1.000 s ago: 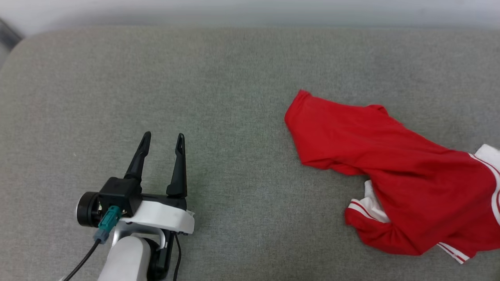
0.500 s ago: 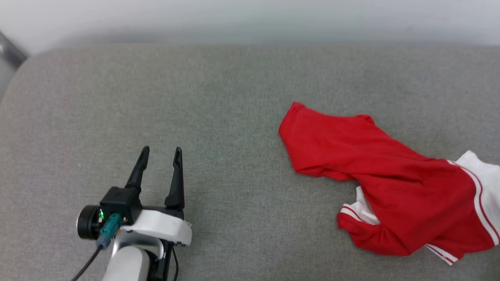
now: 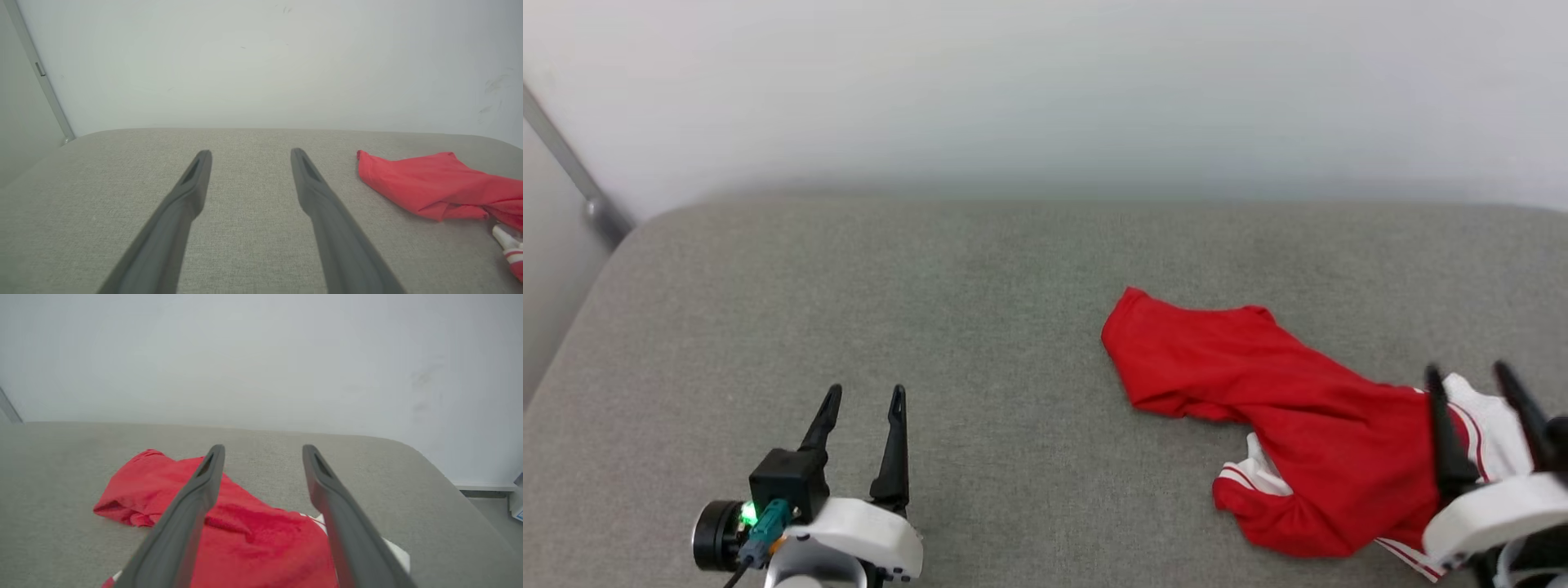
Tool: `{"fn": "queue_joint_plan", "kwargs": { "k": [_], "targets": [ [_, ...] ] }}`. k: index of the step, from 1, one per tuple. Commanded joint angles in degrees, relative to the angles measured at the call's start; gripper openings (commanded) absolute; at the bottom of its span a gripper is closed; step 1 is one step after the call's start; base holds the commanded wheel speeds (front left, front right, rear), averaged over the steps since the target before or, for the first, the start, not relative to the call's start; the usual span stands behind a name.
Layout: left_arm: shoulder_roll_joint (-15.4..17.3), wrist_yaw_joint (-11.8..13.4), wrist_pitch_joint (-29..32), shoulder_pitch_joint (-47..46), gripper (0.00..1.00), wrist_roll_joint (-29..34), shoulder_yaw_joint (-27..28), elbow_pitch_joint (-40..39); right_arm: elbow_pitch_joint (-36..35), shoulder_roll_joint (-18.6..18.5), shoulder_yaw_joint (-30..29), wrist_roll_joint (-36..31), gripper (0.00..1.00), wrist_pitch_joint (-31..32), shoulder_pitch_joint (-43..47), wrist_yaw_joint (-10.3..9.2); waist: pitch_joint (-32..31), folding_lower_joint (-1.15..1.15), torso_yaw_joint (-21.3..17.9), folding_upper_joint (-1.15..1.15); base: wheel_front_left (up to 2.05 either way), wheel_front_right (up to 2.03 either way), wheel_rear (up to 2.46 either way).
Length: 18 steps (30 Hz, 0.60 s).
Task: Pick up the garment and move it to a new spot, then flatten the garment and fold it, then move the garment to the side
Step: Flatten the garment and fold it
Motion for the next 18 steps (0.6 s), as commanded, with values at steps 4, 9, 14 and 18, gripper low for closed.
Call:
{"fn": "queue_joint_plan", "kwargs": {
  "k": [4,9,14,18],
  "targets": [
    [0.8,0.6,0.8,2.0,1.00,-0.6,0.2,-0.3,-5.2,1.8,3.3,0.2,1.00,0.7,5.9,-0.02,-1.7,0.00,-0.6,0.00,0.00,0.00,0.00],
    [1.1,0.9,1.2,2.7,1.00,-1.0,0.3,-0.4,-7.2,3.3,4.3,0.8,1.00,2.7,9.7,-0.02,-2.1,0.00,-1.2,0.00,0.00,0.00,0.00],
    [1.0,1.2,1.7,2.6,1.00,-1.1,-0.2,-0.9,-6.4,2.4,5.3,2.6,1.00,10.2,11.9,-0.03,-2.0,0.00,-1.6,0.00,0.00,0.00,0.00],
    [0.9,1.2,1.7,1.6,1.00,-0.9,-0.7,-1.4,-5.7,-0.4,7.6,5.6,1.00,20.8,11.1,-0.02,-1.3,0.00,-1.4,0.00,0.00,0.00,0.00]
  ]
}}
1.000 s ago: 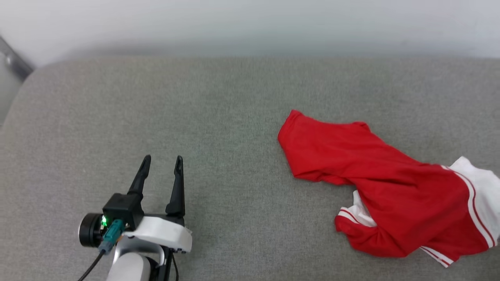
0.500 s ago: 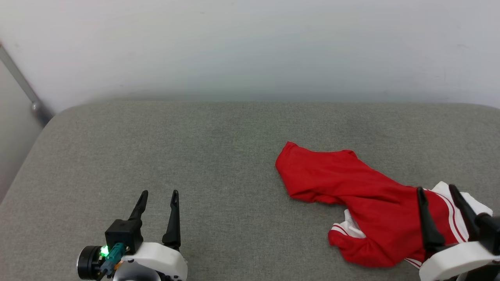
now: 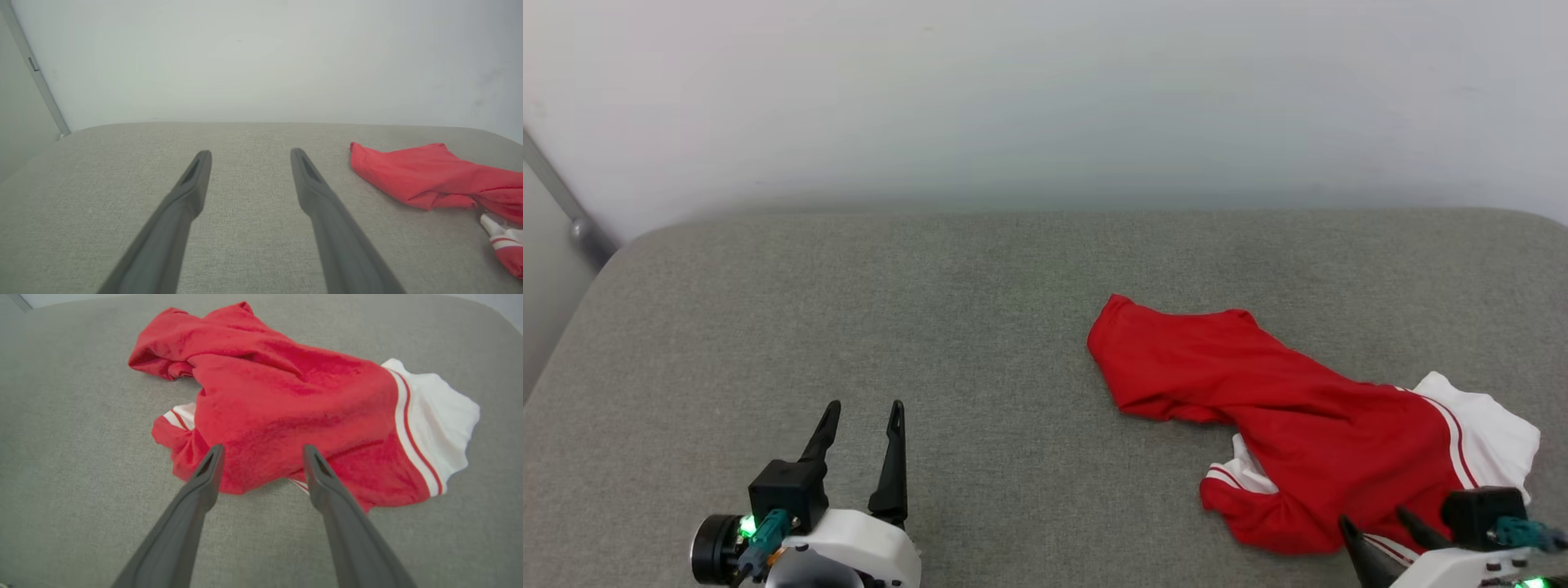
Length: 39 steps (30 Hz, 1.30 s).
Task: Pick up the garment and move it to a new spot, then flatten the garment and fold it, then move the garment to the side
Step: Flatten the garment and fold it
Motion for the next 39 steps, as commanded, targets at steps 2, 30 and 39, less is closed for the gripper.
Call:
{"fn": "queue_joint_plan", "kwargs": {
  "k": [2,30,39],
  "targets": [
    [-0.1,0.0,-0.2,-1.0,1.00,-0.2,-0.3,-0.5,0.0,-3.3,2.6,2.0,1.00,7.0,-1.8,-0.02,0.8,0.01,0.6,0.00,0.00,0.00,0.00],
    [-1.1,-0.8,-3.2,-7.0,1.00,-0.1,-1.1,0.1,19.0,-8.5,19.8,12.5,0.00,23.0,-21.8,0.00,9.6,0.01,6.3,0.00,0.00,0.00,0.00],
    [-0.7,-1.1,-2.7,-6.3,1.00,-0.2,-2.0,0.4,12.5,-3.7,28.1,13.4,0.00,14.0,-25.3,-0.01,6.6,0.01,5.1,0.00,0.00,0.00,0.00]
  ]
}}
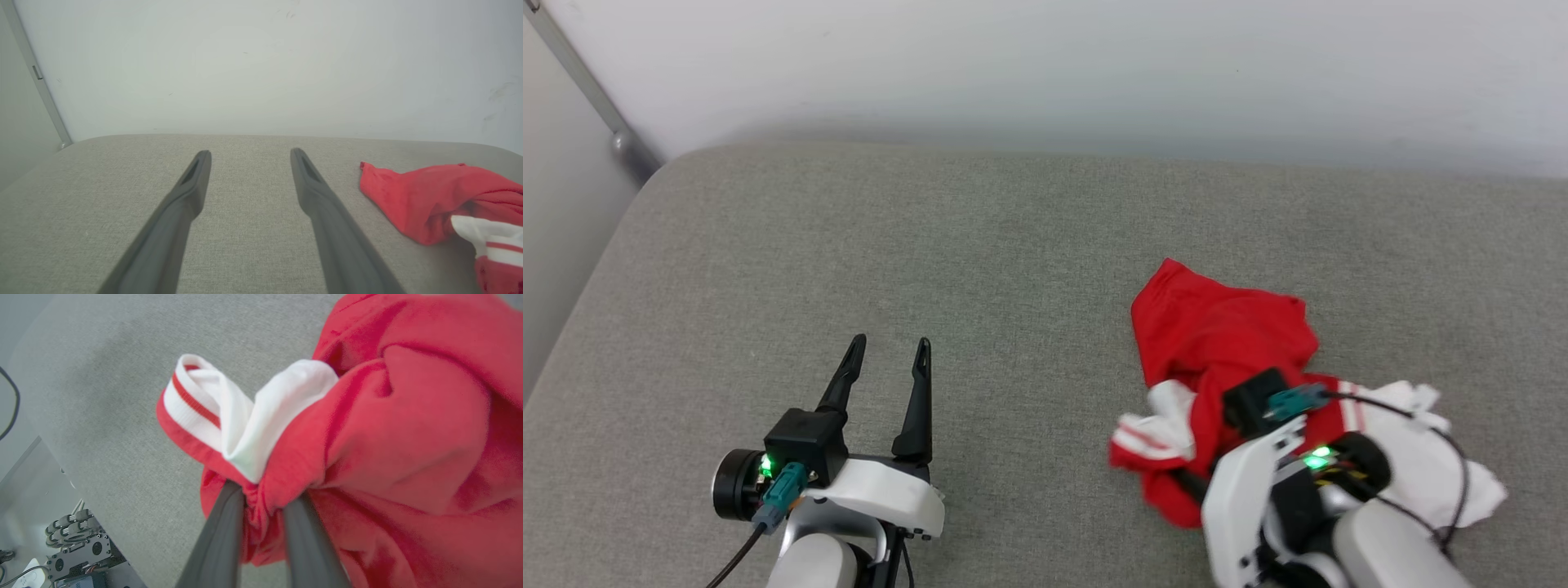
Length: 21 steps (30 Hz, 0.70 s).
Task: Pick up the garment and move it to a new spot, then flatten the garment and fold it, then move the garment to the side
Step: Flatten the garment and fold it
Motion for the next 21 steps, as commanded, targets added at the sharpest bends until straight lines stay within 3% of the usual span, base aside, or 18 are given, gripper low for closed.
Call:
{"fn": "queue_joint_plan", "kwargs": {
  "k": [1,5,6,7,8,11,13,21],
  "targets": [
    [0.4,-0.2,0.2,0.4,1.00,-0.3,-0.1,0.0,-0.7,1.4,2.9,0.8,0.00,-0.7,-0.3,0.00,-0.3,-0.01,-0.1,0.00,0.00,0.00,0.00],
    [0.2,-0.2,0.3,0.8,1.00,-0.4,-0.7,-0.1,1.6,2.4,7.3,2.3,0.00,-0.8,1.6,0.00,0.0,-0.01,0.1,0.00,0.00,0.00,0.00],
    [0.1,-0.2,0.3,0.8,1.00,-0.6,-0.8,0.0,2.8,2.4,7.9,2.4,0.24,-1.3,1.8,-0.01,0.1,-0.01,0.2,0.00,0.00,0.00,0.00],
    [0.0,-0.2,0.3,0.8,1.00,-0.7,-0.9,0.1,4.1,2.6,8.4,2.8,0.87,-1.9,2.0,-0.01,0.2,-0.01,0.3,0.00,0.00,0.00,0.00],
    [0.0,-0.2,0.2,0.8,1.00,-0.8,-0.9,0.2,5.1,2.7,8.6,2.5,1.00,-3.3,1.9,-0.01,0.3,-0.01,0.3,0.00,0.00,0.00,0.00],
    [0.1,-0.2,0.2,1.3,1.00,-1.0,-1.0,0.7,6.8,3.2,8.3,2.6,1.00,-10.2,2.2,-0.01,-0.1,-0.01,0.3,0.00,0.00,0.00,0.00],
    [0.2,-0.1,0.2,1.5,1.00,-1.1,-1.0,0.9,6.5,3.0,8.3,3.0,1.00,-11.7,3.0,-0.01,-0.4,-0.01,0.2,0.00,0.00,0.00,0.00],
    [1.0,0.8,0.9,3.4,1.00,-1.4,-0.7,1.0,-2.9,0.7,2.1,1.6,1.00,-21.6,9.6,0.00,-3.7,-0.01,-1.3,0.00,0.00,0.00,0.00]
  ]
}}
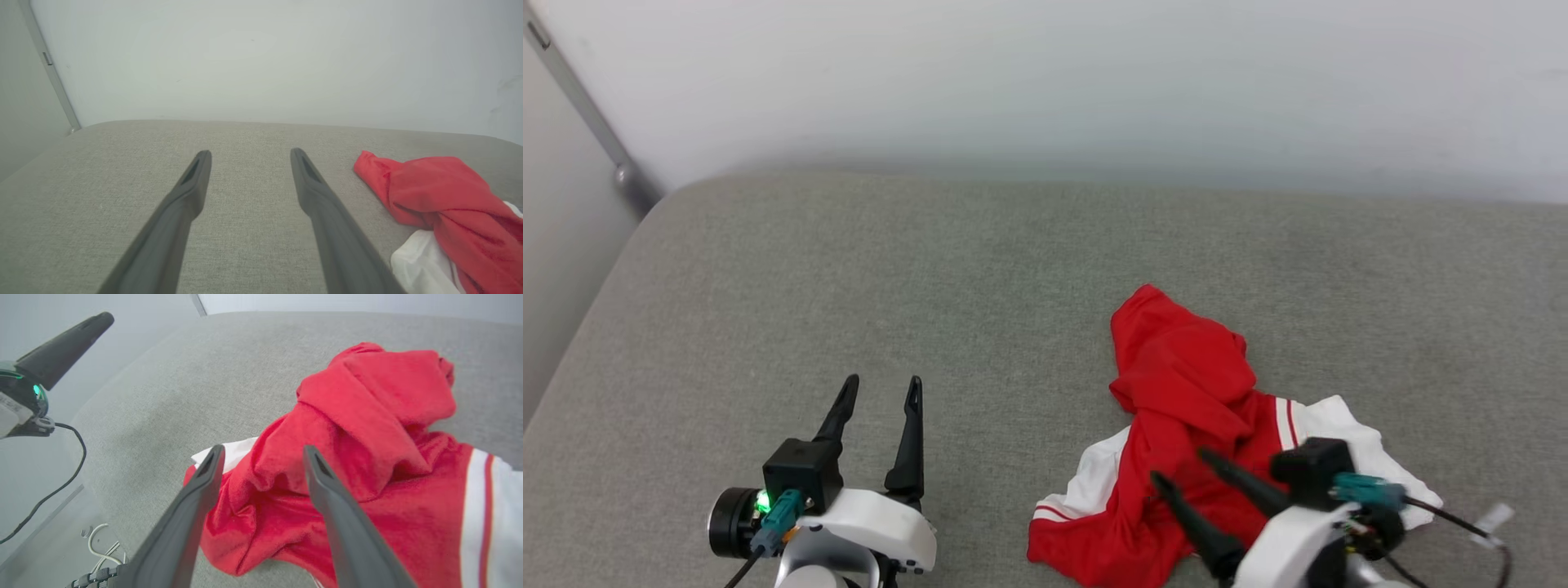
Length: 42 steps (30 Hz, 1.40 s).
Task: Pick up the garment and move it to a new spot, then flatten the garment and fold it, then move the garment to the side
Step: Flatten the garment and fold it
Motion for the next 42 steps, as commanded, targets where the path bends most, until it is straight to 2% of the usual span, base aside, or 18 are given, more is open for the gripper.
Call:
{"fn": "queue_joint_plan", "kwargs": {
  "k": [1,6,10,17,20,23,28,31,36,42],
  "targets": [
    [0.2,0.4,0.2,0.7,1.00,0.0,0.1,-0.3,-1.6,0.1,-1.9,-0.5,1.00,-1.6,1.4,-0.01,-0.9,-0.01,-0.9,0.00,0.00,0.00,0.00],
    [1.0,0.8,1.0,1.6,1.00,-0.2,0.3,-1.1,-5.9,2.2,-12.7,-5.0,1.00,-8.1,4.3,-0.01,-2.1,-0.01,-2.2,0.00,0.00,0.00,0.00],
    [1.3,1.3,1.6,1.9,1.00,-0.3,0.1,-1.8,-6.8,3.7,-20.8,-8.6,1.00,-11.0,6.0,-0.01,-2.8,-0.01,-2.7,0.00,0.00,0.00,0.00],
    [1.6,1.4,2.8,3.0,1.00,-0.3,-0.7,-2.2,-9.5,5.3,-29.3,-14.2,1.00,-12.7,9.4,-0.01,-3.4,-0.01,-3.5,0.00,0.00,0.00,0.00],
    [1.7,0.7,4.1,3.4,1.00,-0.9,-1.2,-2.2,-11.5,5.8,-30.3,-15.5,1.00,-12.4,10.5,-0.01,-3.4,-0.01,-4.5,0.00,0.00,0.00,0.00],
    [1.9,-1.2,7.4,2.7,1.00,-1.5,-3.1,-2.1,-13.3,5.7,-30.4,-15.9,1.00,-11.7,10.8,-0.01,-3.2,-0.01,-5.6,0.00,0.00,0.00,0.00],
    [3.1,-6.0,18.7,-0.8,1.00,-3.1,-7.5,-1.6,-16.4,5.8,-29.5,-16.8,1.00,-10.4,10.7,-0.01,-1.9,-0.01,-7.1,0.00,0.00,0.00,0.00],
    [3.9,-8.1,25.7,-3.7,1.00,-3.8,-10.3,-2.0,-18.5,5.6,-28.3,-17.4,1.00,-9.8,9.9,-0.01,0.0,-0.01,-8.0,0.00,0.00,0.00,0.00],
    [5.7,-9.7,35.2,-8.1,1.00,-5.6,-15.2,-2.5,-20.5,5.2,-26.9,-17.4,1.00,-9.1,8.2,-0.01,4.0,-0.01,-9.4,0.00,0.00,0.00,0.00],
    [9.2,-10.2,45.7,-12.4,1.00,-8.6,-21.8,-1.4,-20.8,5.7,-26.2,-17.1,1.00,-9.1,6.7,-0.01,8.4,-0.01,-10.4,0.00,0.00,0.00,0.00]
  ]
}}
